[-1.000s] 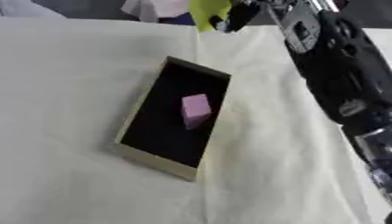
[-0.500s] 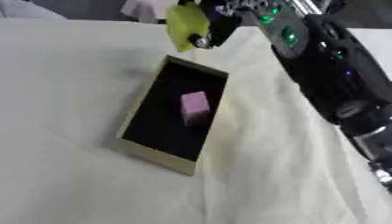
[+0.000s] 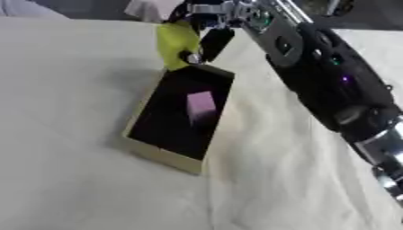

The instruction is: Pick up objects on the table and place them in the box.

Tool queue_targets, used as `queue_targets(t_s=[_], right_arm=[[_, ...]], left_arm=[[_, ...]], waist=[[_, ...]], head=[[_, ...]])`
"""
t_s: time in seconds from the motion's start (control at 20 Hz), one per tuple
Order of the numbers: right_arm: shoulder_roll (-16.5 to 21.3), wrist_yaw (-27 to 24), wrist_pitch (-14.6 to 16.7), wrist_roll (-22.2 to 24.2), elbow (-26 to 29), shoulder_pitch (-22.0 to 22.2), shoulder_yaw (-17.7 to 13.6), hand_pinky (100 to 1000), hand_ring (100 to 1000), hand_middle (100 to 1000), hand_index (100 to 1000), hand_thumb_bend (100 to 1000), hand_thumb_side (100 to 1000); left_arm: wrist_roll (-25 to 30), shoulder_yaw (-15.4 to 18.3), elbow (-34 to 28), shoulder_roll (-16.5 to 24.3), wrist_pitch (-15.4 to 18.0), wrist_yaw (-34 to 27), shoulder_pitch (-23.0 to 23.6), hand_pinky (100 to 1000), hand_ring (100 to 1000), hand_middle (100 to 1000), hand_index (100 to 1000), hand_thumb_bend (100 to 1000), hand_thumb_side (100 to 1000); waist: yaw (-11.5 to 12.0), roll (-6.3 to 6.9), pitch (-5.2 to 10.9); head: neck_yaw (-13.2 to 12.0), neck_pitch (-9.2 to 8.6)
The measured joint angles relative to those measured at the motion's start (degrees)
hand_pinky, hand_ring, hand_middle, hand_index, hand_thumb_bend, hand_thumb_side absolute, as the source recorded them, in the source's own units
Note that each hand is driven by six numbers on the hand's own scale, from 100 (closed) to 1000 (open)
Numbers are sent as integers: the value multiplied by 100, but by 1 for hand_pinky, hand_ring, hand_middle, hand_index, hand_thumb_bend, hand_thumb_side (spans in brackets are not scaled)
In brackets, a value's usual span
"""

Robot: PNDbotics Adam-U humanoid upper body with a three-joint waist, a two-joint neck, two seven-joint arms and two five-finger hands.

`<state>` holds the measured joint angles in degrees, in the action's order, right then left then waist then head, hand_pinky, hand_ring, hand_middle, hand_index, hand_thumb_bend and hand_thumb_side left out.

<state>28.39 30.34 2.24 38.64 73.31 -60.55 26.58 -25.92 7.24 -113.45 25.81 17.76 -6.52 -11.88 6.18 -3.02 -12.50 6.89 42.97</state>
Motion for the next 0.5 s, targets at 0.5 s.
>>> queue_targets(t_s=[0.5], right_arm=[[-41,-426,-93,379,15,78,182,856,880,782,850,100,613]], left_arm=[[17,-30,0,48,-17,0,80,688,749,755,844,303,683]], waist=[[0,-37,108]], head=[[-18,83]])
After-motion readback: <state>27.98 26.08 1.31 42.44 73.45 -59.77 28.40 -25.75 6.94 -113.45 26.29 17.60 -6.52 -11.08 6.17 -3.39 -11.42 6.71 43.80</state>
